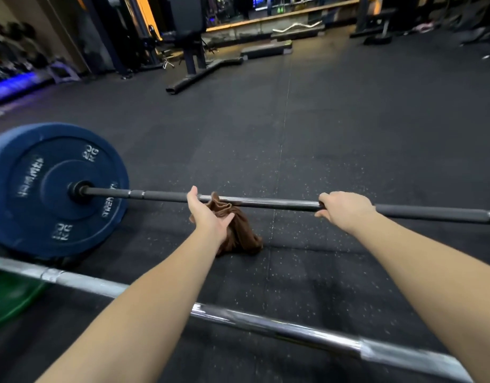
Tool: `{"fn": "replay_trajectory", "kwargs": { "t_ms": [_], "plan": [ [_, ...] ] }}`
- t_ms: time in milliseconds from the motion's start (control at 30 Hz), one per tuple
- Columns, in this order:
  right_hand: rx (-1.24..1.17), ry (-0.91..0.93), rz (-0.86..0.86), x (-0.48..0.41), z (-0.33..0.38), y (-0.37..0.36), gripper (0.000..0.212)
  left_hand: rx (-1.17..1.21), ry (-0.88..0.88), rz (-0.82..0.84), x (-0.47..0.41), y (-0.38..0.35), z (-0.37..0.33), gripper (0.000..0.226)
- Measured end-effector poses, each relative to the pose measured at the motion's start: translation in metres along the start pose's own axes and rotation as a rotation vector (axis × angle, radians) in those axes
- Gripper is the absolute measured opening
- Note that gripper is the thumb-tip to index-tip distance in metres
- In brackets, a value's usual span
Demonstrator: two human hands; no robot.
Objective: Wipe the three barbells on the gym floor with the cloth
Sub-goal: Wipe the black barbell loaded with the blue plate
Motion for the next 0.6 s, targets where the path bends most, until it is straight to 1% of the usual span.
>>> {"fn": "replay_trajectory", "kwargs": {
  "t_ms": [100, 200, 267, 367, 433, 500, 600],
  "plan": [
    [0.003, 0.008, -0.015, 0.001, -0.002, -0.002, 0.036, 0.065, -0.023, -0.051, -0.004, 0.005, -0.018, 0.085],
    [0.007, 0.022, -0.038, 0.003, -0.003, -0.002, 0.036, 0.08, -0.04, -0.026, -0.009, 0.0, -0.015, 0.068],
    [0.017, 0.035, -0.06, 0.002, -0.005, -0.004, 0.036, 0.076, 0.004, -0.001, -0.006, -0.009, 0.002, 0.067],
    [0.068, 0.064, -0.141, 0.005, -0.005, -0.009, 0.038, 0.067, 0.082, 0.032, 0.006, -0.03, 0.039, 0.077],
    [0.115, 0.073, -0.182, 0.006, -0.006, -0.013, 0.04, 0.04, 0.131, 0.107, 0.021, -0.046, 0.062, 0.069],
    [0.129, 0.078, -0.185, 0.006, -0.005, -0.014, 0.04, 0.041, 0.158, 0.159, 0.029, -0.056, 0.076, 0.061],
    [0.092, 0.072, -0.173, 0.006, -0.006, -0.013, 0.04, 0.032, 0.132, 0.142, 0.023, -0.053, 0.066, 0.062]
  ]
}}
Point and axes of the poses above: each hand's wrist, its own x-axis away from the middle knuckle, its own y-axis out of the back of the hand, z = x × y, the point moved 4 cm from there along -x, towards the middle knuckle, and after that the axes turned 9 degrees about -x, right-handed, at the moved point
